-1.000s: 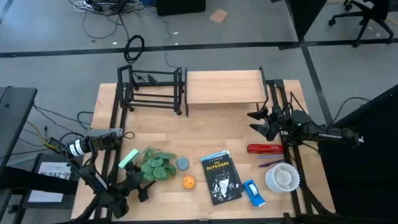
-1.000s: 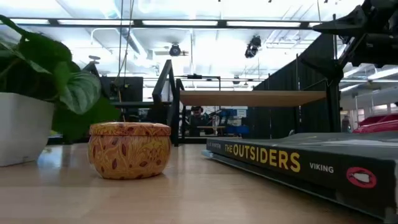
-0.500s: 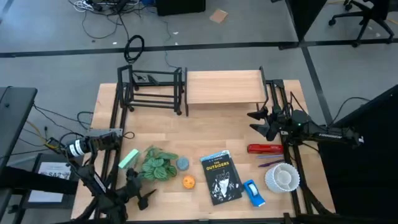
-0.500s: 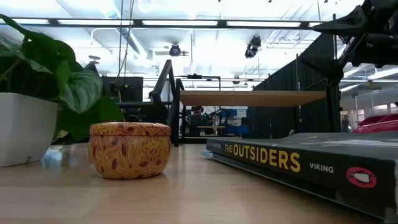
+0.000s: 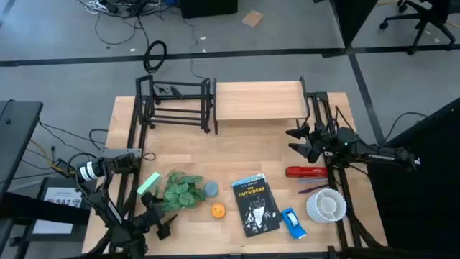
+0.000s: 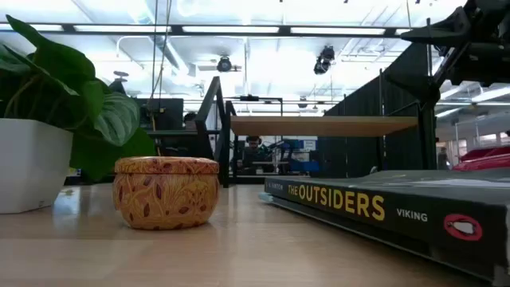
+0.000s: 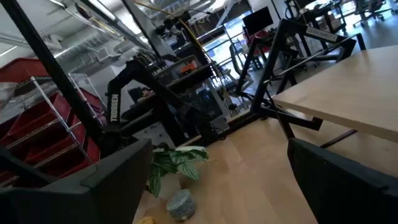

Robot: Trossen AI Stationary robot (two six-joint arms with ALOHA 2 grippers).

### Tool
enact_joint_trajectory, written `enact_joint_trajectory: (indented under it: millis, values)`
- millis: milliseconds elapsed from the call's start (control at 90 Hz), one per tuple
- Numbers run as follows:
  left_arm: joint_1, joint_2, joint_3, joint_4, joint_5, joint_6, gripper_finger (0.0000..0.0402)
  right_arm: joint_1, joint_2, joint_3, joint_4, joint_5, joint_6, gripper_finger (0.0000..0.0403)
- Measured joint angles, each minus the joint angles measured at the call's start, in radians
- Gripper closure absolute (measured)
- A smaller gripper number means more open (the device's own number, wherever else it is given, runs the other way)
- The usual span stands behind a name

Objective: Stock shelves
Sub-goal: Put the flower pot on the shelf

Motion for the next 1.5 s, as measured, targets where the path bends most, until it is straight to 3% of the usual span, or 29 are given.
enact_joint_trajectory:
  millis: [289,544,778,967,1089,1267,1500]
  values:
    - [0.027,0.000,-0.111,0.143,-0.056,0.010,0.0049,0.000,0.000,0.000,0.000,0.000,0.000,0.0057]
    - [0.050,0.000,-0.122,0.163,-0.080,0.031,0.0049,0.000,0.000,0.000,0.000,0.000,0.000,0.0057]
    - [0.050,-0.001,-0.045,0.176,-0.075,0.067,0.0049,0.000,0.000,0.000,0.000,0.000,0.000,0.0057]
    - [0.038,-0.031,0.096,0.174,-0.070,0.234,0.0049,0.000,0.000,0.000,0.000,0.000,0.000,0.0057]
    - [0.047,-0.036,0.127,0.093,0.009,0.267,0.0049,0.000,0.000,0.000,0.000,0.000,0.000,0.0057]
    - [0.046,-0.029,0.068,0.078,0.144,0.206,0.0049,0.000,0.000,0.000,0.000,0.000,0.000,0.0057]
    - [0.054,-0.029,-0.040,0.094,0.041,0.188,0.0049,0.000,0.000,0.000,0.000,0.000,0.000,0.0057]
